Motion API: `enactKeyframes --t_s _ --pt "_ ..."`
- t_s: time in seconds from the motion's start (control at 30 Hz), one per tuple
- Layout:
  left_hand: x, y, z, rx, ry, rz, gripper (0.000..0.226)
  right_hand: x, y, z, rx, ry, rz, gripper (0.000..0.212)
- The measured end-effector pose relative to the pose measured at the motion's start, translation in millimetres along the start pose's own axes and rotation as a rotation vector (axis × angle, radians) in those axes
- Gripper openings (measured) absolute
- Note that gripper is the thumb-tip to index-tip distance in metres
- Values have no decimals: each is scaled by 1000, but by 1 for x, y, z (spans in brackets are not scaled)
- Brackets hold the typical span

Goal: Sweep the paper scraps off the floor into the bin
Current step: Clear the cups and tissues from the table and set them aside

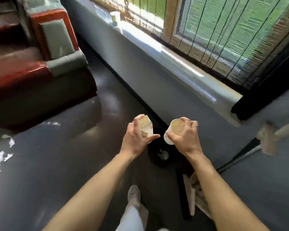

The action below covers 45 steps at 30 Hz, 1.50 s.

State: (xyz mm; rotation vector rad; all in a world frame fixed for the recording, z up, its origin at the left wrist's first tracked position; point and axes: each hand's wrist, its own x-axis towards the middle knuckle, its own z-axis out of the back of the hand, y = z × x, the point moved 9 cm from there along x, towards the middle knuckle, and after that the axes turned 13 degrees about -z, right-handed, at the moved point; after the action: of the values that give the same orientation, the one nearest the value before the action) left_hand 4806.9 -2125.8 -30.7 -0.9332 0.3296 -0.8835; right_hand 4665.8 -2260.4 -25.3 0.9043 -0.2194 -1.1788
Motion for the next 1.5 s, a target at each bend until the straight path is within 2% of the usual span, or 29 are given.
enactKeyframes --t_s 0.2,0.33,0.5,0.6,0.7,0.8,0.9,1.0,1.17,1.27,1.4,1.5 --pt "90 69 -65 -3 186 -23 90 97 -45 -39 62 -112 -179 75" --pt "105 133 -135 -28 270 11 91 148 -113 -86 59 -96 -330 78" --pt "114 232 -236 -80 311 101 96 210 -208 -164 12 -50 -431 85" --pt "111 283 -285 -63 369 67 95 229 -260 -199 -19 -43 -476 88" --pt "106 317 -307 -32 387 62 94 240 -293 -224 -23 22 -515 97" --pt "110 319 -298 -34 382 65 92 243 -290 -228 -38 55 -516 95" --pt "125 288 -251 -29 328 57 87 237 -242 -212 -71 97 -452 90" --pt "141 233 -165 17 225 46 79 219 -150 -180 -138 171 -340 86" --pt "164 130 24 268 84 18 64 172 67 -124 -384 303 10 81" --pt "173 88 151 476 -44 47 68 141 213 -109 -461 318 273 79" --pt "152 71 308 701 -182 166 73 81 385 -134 -521 289 611 76" --pt "116 80 407 733 -275 277 74 20 475 -190 -526 320 796 76"
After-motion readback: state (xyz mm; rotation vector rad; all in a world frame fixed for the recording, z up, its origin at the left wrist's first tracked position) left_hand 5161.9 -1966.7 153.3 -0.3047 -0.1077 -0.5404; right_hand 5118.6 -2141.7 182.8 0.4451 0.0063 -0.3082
